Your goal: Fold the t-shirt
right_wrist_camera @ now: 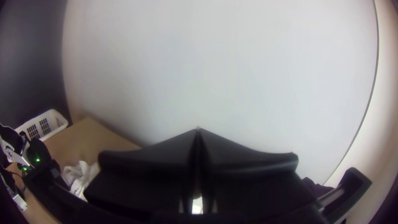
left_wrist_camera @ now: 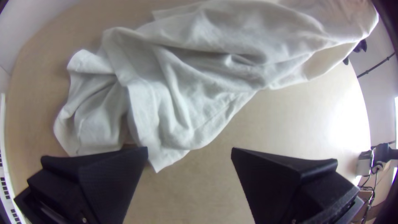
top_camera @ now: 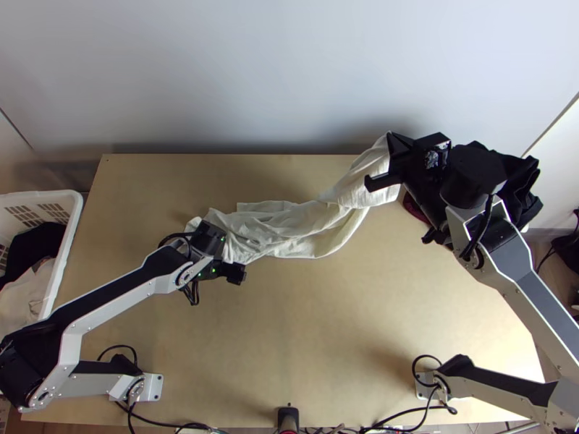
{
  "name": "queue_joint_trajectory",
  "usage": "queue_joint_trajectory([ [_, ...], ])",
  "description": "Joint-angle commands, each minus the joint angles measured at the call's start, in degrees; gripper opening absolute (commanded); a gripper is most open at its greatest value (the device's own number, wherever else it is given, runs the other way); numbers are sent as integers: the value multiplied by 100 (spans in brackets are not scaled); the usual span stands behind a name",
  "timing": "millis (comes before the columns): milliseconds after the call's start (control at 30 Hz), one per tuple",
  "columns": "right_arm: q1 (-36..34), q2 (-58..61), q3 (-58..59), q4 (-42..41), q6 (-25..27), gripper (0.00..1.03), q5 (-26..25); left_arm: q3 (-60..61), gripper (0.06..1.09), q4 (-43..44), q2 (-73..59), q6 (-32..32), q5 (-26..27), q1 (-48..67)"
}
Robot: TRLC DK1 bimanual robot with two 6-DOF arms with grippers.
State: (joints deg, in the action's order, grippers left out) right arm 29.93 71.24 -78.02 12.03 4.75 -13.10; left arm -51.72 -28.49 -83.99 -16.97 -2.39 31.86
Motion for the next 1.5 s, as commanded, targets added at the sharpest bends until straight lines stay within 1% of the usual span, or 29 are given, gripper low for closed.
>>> queue_joint_trajectory([
  [0, -14, -84, 76, 27, 8, 3, -8, 48, 103, 256, -118, 1, -86, -127],
  [333, -14, -84, 103, 27, 43, 3, -8, 119, 103, 318, -65, 133, -112, -391],
  [500, -23, -84, 155, 18, 105, 3, -26, 48, 103, 529, -338, -52, -103, -276],
  [733, -93, -172, 243, 27, 157, 3, -61, -66, 102, 529, -531, -210, -51, -180],
  [767, -93, -190, 278, 18, 166, 3, -61, -66, 96, 529, -487, -236, -51, -180],
  [800, -93, -198, 305, 18, 157, 3, -70, -66, 87, 529, -434, -263, -24, -197],
  [833, -93, -207, 331, 18, 157, 3, -70, -57, 74, 520, -355, -280, 11, -206],
  [933, -110, -225, 375, 1, 157, 3, -70, -39, 28, 555, -224, -272, 72, -268],
  [967, -119, -225, 384, 1, 157, 3, -70, -39, 16, 555, -224, -272, 81, -294],
  [1000, -110, -234, 393, -8, 157, 3, -70, -48, 9, 546, -232, -280, 90, -338],
  [1167, -119, -304, 401, 1, 166, 3, -78, -75, 10, 265, -153, -245, 134, -672],
  [1200, -119, -313, 401, 10, 175, 3, -78, -83, 10, 195, -48, -219, 222, -795],
  [1367, -154, -418, 419, 27, 184, 3, -78, -206, 10, 10, 849, 36, 274, -1243],
  [1467, -207, -506, 393, 27, 175, 3, -87, -620, 10, -192, 1411, 133, 274, -1542],
])
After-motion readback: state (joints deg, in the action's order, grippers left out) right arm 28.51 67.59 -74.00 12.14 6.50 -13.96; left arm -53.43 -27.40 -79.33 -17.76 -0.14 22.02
